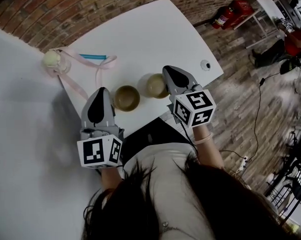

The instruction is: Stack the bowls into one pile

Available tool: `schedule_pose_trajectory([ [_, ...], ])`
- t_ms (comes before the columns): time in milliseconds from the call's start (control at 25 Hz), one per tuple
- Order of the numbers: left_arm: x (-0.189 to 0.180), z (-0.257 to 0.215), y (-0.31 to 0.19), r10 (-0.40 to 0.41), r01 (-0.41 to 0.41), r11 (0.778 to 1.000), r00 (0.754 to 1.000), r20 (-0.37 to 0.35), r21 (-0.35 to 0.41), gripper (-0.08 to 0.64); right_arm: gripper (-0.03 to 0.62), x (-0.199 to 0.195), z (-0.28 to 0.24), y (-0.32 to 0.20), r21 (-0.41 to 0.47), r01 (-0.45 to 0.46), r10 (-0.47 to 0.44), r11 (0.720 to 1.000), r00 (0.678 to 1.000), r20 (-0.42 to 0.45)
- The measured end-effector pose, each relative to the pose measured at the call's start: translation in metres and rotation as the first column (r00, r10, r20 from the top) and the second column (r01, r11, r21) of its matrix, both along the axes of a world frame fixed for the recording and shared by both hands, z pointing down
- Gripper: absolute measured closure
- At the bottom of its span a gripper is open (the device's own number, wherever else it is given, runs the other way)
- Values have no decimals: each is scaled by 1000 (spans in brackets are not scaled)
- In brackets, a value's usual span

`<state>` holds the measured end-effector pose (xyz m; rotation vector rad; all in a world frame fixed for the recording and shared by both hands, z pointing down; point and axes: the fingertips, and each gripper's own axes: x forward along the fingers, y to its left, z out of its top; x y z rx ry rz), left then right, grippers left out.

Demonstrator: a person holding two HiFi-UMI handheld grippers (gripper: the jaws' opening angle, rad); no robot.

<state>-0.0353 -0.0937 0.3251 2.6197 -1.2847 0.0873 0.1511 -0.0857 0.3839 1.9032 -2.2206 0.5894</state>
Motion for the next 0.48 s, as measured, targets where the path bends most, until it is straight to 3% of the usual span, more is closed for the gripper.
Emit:
schedule_pose_trajectory([
  [480,15,13,-6,-24,24,999,1000,13,-38,560,580,26,34,1,-80,-5,6,997,1000,10],
])
